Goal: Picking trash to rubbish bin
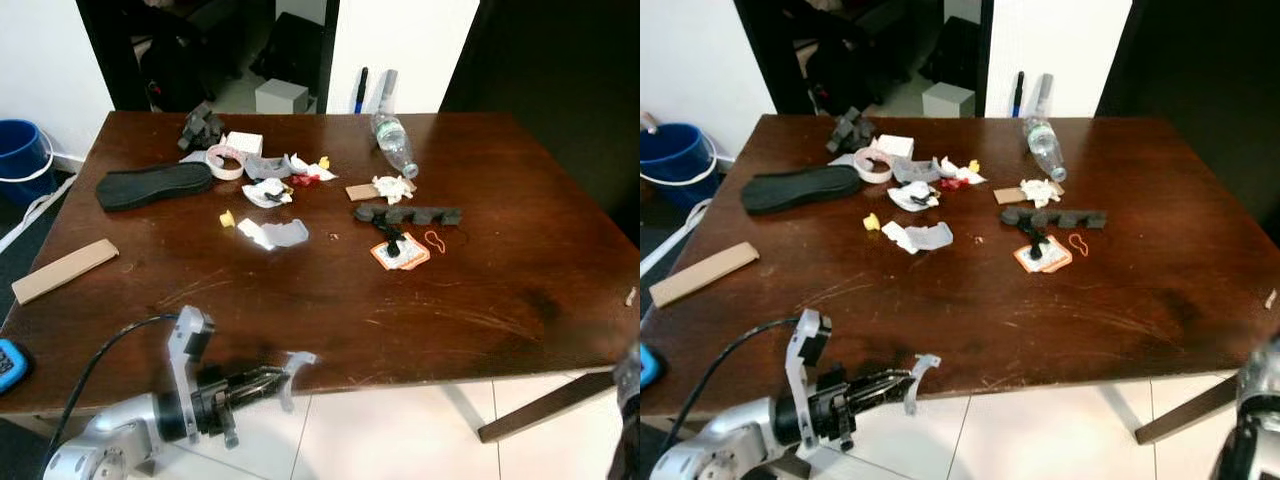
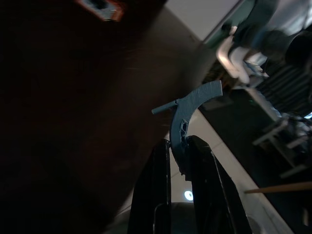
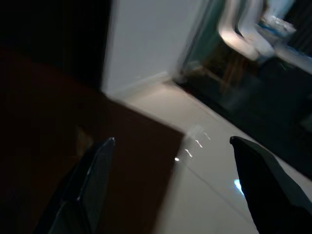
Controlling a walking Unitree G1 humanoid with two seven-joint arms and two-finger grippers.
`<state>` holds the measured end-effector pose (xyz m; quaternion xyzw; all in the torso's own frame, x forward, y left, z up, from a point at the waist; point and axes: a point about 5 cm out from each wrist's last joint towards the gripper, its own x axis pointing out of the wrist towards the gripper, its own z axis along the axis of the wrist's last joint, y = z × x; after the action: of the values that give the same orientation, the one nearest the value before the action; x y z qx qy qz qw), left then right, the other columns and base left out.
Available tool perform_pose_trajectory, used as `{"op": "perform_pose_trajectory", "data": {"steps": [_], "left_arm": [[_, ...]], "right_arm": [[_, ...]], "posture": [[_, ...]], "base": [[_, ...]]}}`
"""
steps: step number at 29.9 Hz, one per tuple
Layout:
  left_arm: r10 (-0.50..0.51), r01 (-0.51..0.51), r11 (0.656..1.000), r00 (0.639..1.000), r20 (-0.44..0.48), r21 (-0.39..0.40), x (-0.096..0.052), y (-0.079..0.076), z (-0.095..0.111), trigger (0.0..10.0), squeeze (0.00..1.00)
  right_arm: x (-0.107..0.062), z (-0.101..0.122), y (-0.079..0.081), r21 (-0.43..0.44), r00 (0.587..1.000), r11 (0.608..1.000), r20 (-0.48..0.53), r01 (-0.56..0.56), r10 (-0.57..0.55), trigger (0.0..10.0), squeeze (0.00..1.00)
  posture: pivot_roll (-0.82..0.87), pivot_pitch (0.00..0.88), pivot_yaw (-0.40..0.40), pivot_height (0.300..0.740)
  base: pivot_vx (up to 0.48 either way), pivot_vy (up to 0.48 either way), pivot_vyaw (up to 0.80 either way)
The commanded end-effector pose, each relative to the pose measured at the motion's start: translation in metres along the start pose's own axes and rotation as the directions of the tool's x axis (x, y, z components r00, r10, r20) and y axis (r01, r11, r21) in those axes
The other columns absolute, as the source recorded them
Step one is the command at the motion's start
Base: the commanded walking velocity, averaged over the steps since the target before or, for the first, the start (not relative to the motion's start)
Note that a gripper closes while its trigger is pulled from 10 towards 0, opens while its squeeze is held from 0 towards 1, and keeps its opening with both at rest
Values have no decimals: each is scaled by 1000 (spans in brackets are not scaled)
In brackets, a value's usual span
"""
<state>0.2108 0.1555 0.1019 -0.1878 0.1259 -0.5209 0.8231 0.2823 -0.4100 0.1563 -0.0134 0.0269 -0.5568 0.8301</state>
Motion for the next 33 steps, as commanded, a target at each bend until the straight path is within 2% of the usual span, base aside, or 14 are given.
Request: {"op": "perform_pose_trajectory", "data": {"steps": [1, 4, 6, 7, 8, 9, 13, 14, 15, 17, 26, 27, 28, 33], "left_arm": [[58, -59, 998, 998, 20, 25, 1, 5, 2, 10000, 0], [101, -102, 994, 994, 50, 36, 1, 10, 7, 10000, 0], [160, -166, 984, 981, 108, 56, 0, 16, 17, 10000, 0], [160, -166, 984, 981, 108, 56, 0, 16, 17, 10000, 0], [182, -192, 979, 974, 133, 65, -1, 19, 23, 10000, 0], [182, -192, 979, 974, 133, 65, -1, 19, 23, 10000, 0], [253, -276, 957, 945, 208, 92, -4, 26, 39, 10000, 0], [281, -312, 945, 928, 243, 100, -5, 28, 47, 10000, 0], [295, -336, 935, 913, 281, 113, -8, 27, 56, 10000, 0], [300, -356, 925, 900, 317, 136, -11, 23, 66, 10000, 0], [289, -390, 887, 887, 360, 247, -20, 1, 88, 10000, 0], [295, -409, 874, 876, 381, 263, -25, -3, 96, 10000, 0], [296, -422, 863, 867, 400, 277, -30, -7, 103, 10000, 0], [294, -435, 849, 861, 415, 300, -34, -19, 110, 10000, 0]], "right_arm": [[-8, 15, 22, 80, 993, 991, 72, -103, 98, 10000, 0], [-18, 31, 47, 170, 963, 953, 140, -250, 228, 10000, 0], [-53, 59, 103, 282, 811, 762, 258, -584, 526, 10000, 0], [-53, 59, 103, 282, 811, 762, 258, -584, 526, 10000, 0], [-71, 67, 125, 310, 706, 634, 293, -708, 645, 10000, 0], [-71, 67, 125, 310, 706, 634, 293, -708, 645, 10000, 0], [-109, 65, 161, 283, 498, 425, 286, -860, 819, 10000, 0], [-126, 60, 174, 270, 415, 347, 256, -898, 873, 10000, 200], [-143, 53, 185, 252, 347, 290, 221, -923, 911, 10000, 1000], [-161, 47, 196, 228, 283, 238, 189, -944, 941, 10000, 1000], [-177, 35, 206, 97, 266, 258, 73, -961, 961, 10000, 1000], [-177, 36, 207, 90, 277, 271, 59, -958, 959, 10000, 251], [-175, 38, 208, 92, 293, 287, 56, -953, 954, 10000, 0], [-167, 45, 205, 89, 347, 341, 72, -936, 935, 10000, 0]], "posture": [[175, 114, -43, 740], [180, 116, -44, 740], [180, 116, -45, 740], [180, 116, -45, 740], [180, 116, -45, 740], [180, 116, -45, 740], [184, 132, -55, 740], [184, 139, -58, 740], [193, 156, -64, 740], [204, 177, -69, 740], [255, 247, -95, 740], [264, 255, -98, 740], [275, 262, -102, 740], [289, 272, -108, 740]], "base": [[0, 0, 0], [0, 0, 0], [0, 0, 0], [0, 0, 0], [0, 0, 0], [0, 0, 0], [0, 0, 0], [0, 0, 0], [0, 0, 0], [0, 0, 0], [0, 0, 0], [0, 0, 0], [0, 0, 0], [0, 0, 0]]}}
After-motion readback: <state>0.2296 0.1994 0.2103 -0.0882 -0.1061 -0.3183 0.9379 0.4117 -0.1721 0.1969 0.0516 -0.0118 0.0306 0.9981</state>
